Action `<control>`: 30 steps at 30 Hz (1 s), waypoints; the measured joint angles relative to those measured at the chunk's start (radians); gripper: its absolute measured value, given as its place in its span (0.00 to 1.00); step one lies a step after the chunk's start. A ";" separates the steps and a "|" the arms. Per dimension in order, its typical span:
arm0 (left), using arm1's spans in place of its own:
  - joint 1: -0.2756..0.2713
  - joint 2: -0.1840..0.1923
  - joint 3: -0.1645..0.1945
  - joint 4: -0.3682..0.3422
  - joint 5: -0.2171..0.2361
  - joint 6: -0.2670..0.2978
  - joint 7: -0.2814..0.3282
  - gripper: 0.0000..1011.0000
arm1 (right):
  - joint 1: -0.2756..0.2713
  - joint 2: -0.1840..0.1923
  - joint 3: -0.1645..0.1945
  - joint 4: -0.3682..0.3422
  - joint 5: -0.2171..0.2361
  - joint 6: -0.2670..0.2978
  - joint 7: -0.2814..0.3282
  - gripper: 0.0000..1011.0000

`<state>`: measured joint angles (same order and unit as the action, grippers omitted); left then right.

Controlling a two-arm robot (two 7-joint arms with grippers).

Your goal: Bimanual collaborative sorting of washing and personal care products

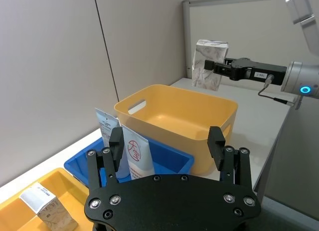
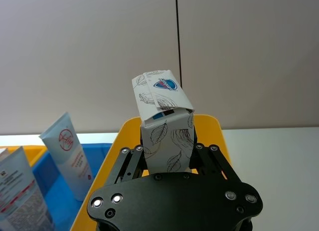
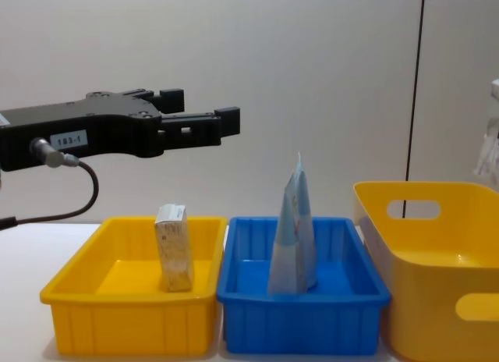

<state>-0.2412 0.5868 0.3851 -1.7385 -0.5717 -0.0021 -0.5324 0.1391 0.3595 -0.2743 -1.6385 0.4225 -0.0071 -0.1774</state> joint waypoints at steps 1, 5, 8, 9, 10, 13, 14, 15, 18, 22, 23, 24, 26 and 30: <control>0.000 0.000 0.000 0.000 0.000 0.000 0.000 0.99 | 0.003 -0.004 -0.001 0.004 -0.004 0.002 -0.005 0.35; 0.000 0.000 0.000 0.000 0.000 0.001 0.001 0.99 | 0.023 -0.022 -0.009 0.031 -0.028 0.018 -0.030 0.35; 0.001 0.000 0.000 -0.001 0.000 0.001 0.001 0.99 | 0.033 -0.028 -0.014 0.044 -0.041 0.032 -0.039 0.35; 0.001 0.000 0.000 -0.001 0.000 0.001 0.001 0.99 | 0.037 -0.029 -0.016 0.047 -0.043 0.035 -0.040 0.35; 0.001 0.000 0.000 -0.001 0.000 0.001 0.001 0.99 | 0.039 -0.030 -0.017 0.051 -0.046 0.039 -0.041 0.35; 0.001 0.000 0.000 -0.001 0.000 0.001 0.002 0.99 | 0.050 -0.032 -0.022 0.063 -0.055 0.053 -0.041 0.35; 0.001 0.000 0.000 -0.001 0.000 0.001 0.002 0.99 | 0.055 -0.032 -0.025 0.068 -0.059 0.059 -0.041 0.35; 0.001 0.000 0.000 -0.001 0.000 0.001 0.002 0.99 | 0.057 -0.032 -0.026 0.071 -0.062 0.064 -0.041 0.35; 0.001 0.000 0.000 -0.001 0.000 0.001 0.002 0.99 | 0.067 -0.031 -0.031 0.080 -0.071 0.077 -0.038 0.35; 0.001 0.000 0.000 -0.001 0.000 0.001 0.002 0.99 | 0.076 -0.029 -0.037 0.094 -0.082 0.092 -0.031 0.35; 0.001 0.000 0.000 -0.001 0.000 0.001 0.002 0.99 | 0.077 -0.029 -0.038 0.097 -0.084 0.094 -0.031 0.35; 0.001 0.000 0.000 -0.001 0.000 0.001 0.002 0.99 | 0.079 -0.029 -0.039 0.100 -0.086 0.097 -0.030 0.35; 0.001 0.000 0.000 -0.001 0.000 0.001 0.002 0.99 | 0.084 -0.029 -0.041 0.109 -0.093 0.103 -0.028 0.35; 0.001 0.000 0.000 -0.001 0.000 0.001 0.002 0.99 | 0.091 -0.030 -0.044 0.125 -0.104 0.111 -0.027 0.35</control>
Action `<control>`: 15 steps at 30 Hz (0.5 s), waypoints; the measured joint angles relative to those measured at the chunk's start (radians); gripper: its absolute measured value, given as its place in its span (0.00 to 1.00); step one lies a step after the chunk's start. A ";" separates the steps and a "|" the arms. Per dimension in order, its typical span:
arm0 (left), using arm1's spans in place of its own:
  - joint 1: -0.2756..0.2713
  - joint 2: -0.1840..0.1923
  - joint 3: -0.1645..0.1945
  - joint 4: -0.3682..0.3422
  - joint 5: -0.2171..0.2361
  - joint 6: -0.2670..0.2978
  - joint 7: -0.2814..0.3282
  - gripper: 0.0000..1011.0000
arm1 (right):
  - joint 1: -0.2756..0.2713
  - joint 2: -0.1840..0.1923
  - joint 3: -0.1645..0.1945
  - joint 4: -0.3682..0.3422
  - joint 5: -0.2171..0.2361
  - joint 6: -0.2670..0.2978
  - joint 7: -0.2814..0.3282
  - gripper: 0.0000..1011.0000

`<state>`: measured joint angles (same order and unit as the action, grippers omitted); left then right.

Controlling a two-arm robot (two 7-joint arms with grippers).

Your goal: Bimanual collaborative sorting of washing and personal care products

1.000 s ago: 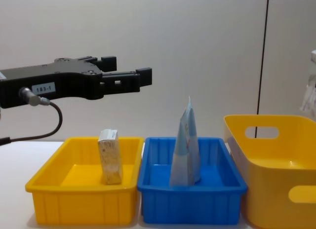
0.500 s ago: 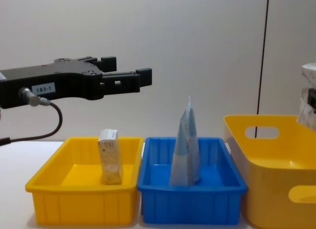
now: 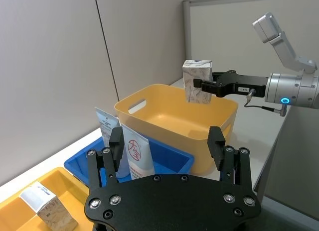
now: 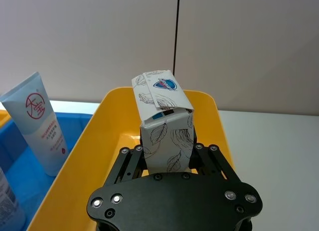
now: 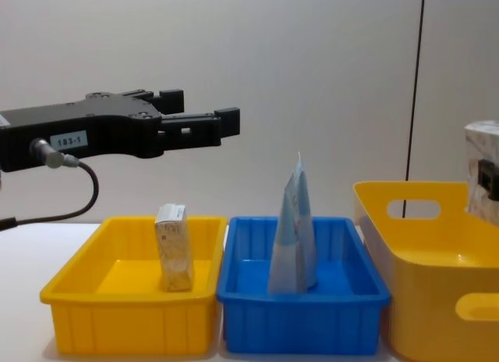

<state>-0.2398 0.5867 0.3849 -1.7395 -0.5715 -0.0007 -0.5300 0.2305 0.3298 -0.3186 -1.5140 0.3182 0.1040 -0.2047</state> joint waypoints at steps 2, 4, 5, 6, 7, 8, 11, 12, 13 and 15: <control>0.000 0.000 0.000 0.000 0.000 0.000 0.000 0.99 | 0.003 -0.001 -0.001 0.006 -0.005 0.003 0.000 0.35; 0.000 0.000 0.000 0.000 0.000 0.000 0.000 0.99 | 0.004 -0.001 -0.002 0.010 -0.008 0.004 0.000 0.35; 0.000 0.000 0.000 0.000 0.000 0.000 0.000 0.99 | 0.005 -0.001 -0.003 0.013 -0.009 0.006 0.001 0.35; 0.000 0.000 0.000 0.000 0.000 0.000 0.000 0.99 | 0.006 -0.001 -0.003 0.015 -0.010 0.006 0.001 0.35; 0.000 0.000 0.000 0.000 0.000 0.000 0.000 0.99 | 0.007 -0.001 -0.003 0.016 -0.011 0.007 0.001 0.35; 0.000 0.000 0.000 0.000 0.000 0.000 0.000 0.99 | 0.007 -0.001 -0.004 0.017 -0.012 0.007 0.001 0.35; 0.000 0.000 0.000 0.000 0.000 0.000 0.000 0.99 | 0.009 -0.001 -0.005 0.022 -0.016 0.009 0.001 0.35; 0.000 0.000 0.000 0.000 0.000 0.000 0.000 0.99 | 0.009 -0.001 -0.005 0.022 -0.016 0.010 0.001 0.35; 0.000 0.000 0.000 0.000 0.000 0.000 0.000 0.99 | 0.010 -0.002 -0.005 0.024 -0.017 0.011 0.001 0.35; 0.000 0.000 0.000 0.000 0.000 0.000 0.000 0.99 | 0.011 -0.002 -0.005 0.026 -0.018 0.012 0.002 0.37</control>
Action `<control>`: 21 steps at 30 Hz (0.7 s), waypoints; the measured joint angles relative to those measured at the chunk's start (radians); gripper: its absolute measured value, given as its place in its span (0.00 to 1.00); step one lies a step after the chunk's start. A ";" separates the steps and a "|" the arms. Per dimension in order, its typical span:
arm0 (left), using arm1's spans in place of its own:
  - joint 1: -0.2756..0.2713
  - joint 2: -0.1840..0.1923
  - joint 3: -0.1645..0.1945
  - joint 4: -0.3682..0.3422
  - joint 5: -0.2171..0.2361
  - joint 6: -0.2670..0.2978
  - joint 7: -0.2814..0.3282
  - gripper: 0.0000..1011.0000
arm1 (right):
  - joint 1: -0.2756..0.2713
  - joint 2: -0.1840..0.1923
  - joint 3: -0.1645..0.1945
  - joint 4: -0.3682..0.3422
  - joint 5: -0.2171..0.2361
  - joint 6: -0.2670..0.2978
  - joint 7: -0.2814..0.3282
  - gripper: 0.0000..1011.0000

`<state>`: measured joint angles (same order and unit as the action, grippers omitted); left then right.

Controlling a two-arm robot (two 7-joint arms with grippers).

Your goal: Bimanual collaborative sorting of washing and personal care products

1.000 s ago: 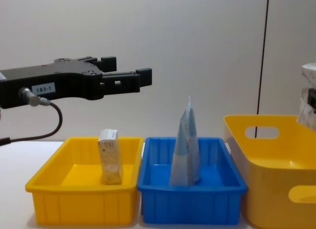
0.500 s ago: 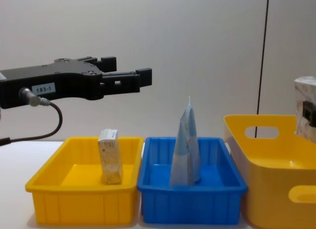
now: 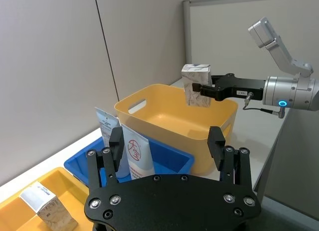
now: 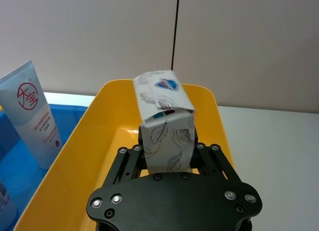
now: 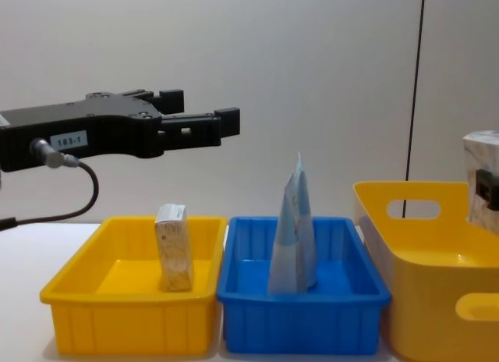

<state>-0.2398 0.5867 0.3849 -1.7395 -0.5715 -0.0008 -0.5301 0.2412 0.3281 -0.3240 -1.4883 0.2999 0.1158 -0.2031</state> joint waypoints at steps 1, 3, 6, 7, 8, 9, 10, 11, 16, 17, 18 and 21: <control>0.000 0.000 0.000 0.000 0.000 0.000 0.000 0.99 | 0.001 0.000 0.000 0.001 -0.001 0.001 0.000 0.39; 0.000 0.000 0.000 0.000 0.000 0.000 0.000 0.99 | 0.002 0.000 -0.001 0.003 -0.003 0.001 0.000 0.48; 0.000 0.000 0.000 0.000 0.000 0.000 0.000 0.99 | 0.002 0.000 -0.001 0.004 -0.004 0.001 0.000 0.56; 0.000 0.000 0.000 0.000 0.000 0.000 0.000 0.99 | 0.002 -0.001 -0.001 0.005 -0.004 0.002 0.000 0.60; 0.000 0.000 0.000 0.000 0.000 0.000 0.000 0.99 | 0.003 -0.001 -0.001 0.005 -0.005 0.002 0.000 0.63; 0.000 0.000 0.000 0.000 0.000 0.000 0.000 0.99 | 0.003 -0.001 -0.001 0.005 -0.005 0.002 0.000 0.66; 0.000 0.000 0.000 0.000 0.000 0.000 0.000 0.99 | 0.003 -0.001 -0.001 0.006 -0.005 0.003 0.000 0.69; 0.000 0.000 0.000 0.000 0.000 0.000 0.000 0.99 | 0.003 -0.001 -0.001 0.006 -0.005 0.003 0.000 0.73; 0.000 0.000 0.000 0.000 0.000 0.000 0.000 0.99 | 0.004 -0.001 -0.002 0.008 -0.007 0.004 0.000 0.89; 0.000 0.000 0.000 0.000 0.000 0.000 0.000 0.99 | 0.004 -0.001 -0.002 0.008 -0.007 0.004 0.000 0.89; 0.000 0.000 0.000 0.000 0.000 0.000 0.000 0.99 | 0.004 -0.001 -0.002 0.008 -0.007 0.004 0.000 0.92; 0.000 0.000 0.000 0.000 0.000 0.000 0.000 0.99 | 0.004 -0.001 -0.002 0.009 -0.007 0.004 0.000 0.98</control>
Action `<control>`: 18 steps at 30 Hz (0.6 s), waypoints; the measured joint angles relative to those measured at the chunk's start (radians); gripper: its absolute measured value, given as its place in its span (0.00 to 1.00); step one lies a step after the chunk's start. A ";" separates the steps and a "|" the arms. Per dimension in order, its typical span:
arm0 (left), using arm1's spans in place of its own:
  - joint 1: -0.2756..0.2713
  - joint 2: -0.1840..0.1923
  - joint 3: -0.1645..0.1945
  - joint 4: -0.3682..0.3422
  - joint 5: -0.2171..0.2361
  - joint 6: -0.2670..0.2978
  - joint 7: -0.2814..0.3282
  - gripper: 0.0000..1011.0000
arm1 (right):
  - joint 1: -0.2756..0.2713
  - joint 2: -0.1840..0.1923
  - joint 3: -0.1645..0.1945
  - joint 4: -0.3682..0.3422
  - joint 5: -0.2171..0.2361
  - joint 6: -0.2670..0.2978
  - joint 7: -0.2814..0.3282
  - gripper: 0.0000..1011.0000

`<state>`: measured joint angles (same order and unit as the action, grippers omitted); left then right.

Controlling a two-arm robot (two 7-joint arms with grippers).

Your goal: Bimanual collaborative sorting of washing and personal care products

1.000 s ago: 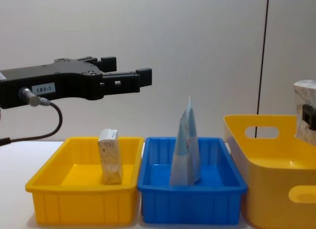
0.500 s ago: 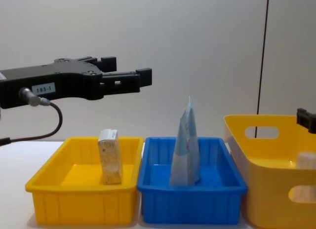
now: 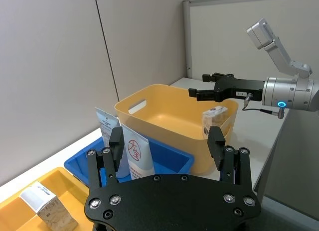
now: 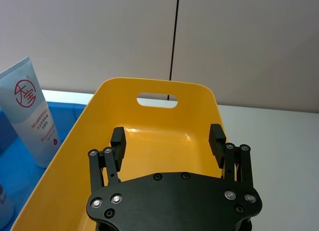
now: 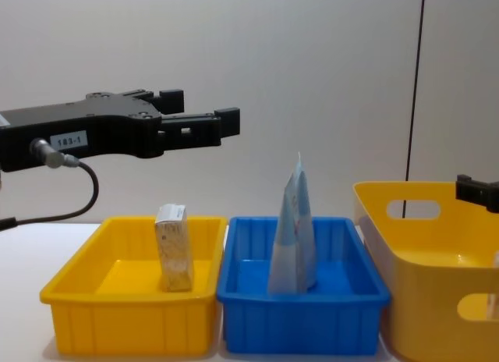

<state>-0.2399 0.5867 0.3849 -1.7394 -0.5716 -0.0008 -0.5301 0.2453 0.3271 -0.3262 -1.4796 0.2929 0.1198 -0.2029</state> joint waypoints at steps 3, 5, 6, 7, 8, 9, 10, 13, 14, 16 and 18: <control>0.000 0.000 0.000 0.000 0.000 0.000 0.000 0.99 | 0.000 0.000 0.000 0.000 0.000 0.000 0.000 0.99; 0.000 0.000 0.000 0.000 0.000 0.000 0.000 0.99 | 0.000 0.000 0.000 0.001 -0.001 0.000 0.000 0.99; 0.000 0.000 0.000 0.000 0.000 0.000 0.000 0.99 | 0.001 0.000 0.000 0.001 -0.001 0.001 0.000 0.99; 0.000 0.000 0.000 0.000 0.000 0.000 0.000 0.99 | 0.001 0.000 0.000 0.001 -0.001 0.001 0.000 0.99; 0.000 0.000 0.000 0.000 0.000 0.000 0.000 0.99 | 0.001 0.000 0.000 0.001 -0.001 0.001 0.000 0.99; 0.000 0.000 0.000 0.000 0.000 0.000 0.000 0.99 | 0.001 0.000 0.000 0.001 -0.001 0.001 0.000 0.99; 0.000 0.000 0.000 0.000 0.000 0.000 0.000 0.99 | 0.001 0.000 0.000 0.001 -0.001 0.001 0.000 0.99; 0.000 0.000 0.000 0.000 0.000 0.000 0.000 0.99 | 0.001 0.000 0.000 0.002 -0.001 0.001 0.000 0.99; 0.000 0.000 0.000 0.000 0.000 0.000 0.000 0.99 | 0.001 0.000 0.000 0.002 -0.001 0.001 0.000 0.99; 0.000 0.000 0.000 0.000 0.000 0.000 0.000 0.99 | 0.001 0.000 0.000 0.002 -0.001 0.001 0.000 0.99; 0.000 0.000 0.000 0.000 0.000 0.000 0.000 0.99 | 0.001 0.000 0.000 0.002 -0.001 0.001 0.000 0.99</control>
<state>-0.2399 0.5867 0.3849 -1.7394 -0.5715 -0.0009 -0.5301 0.2460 0.3271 -0.3262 -1.4776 0.2915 0.1208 -0.2029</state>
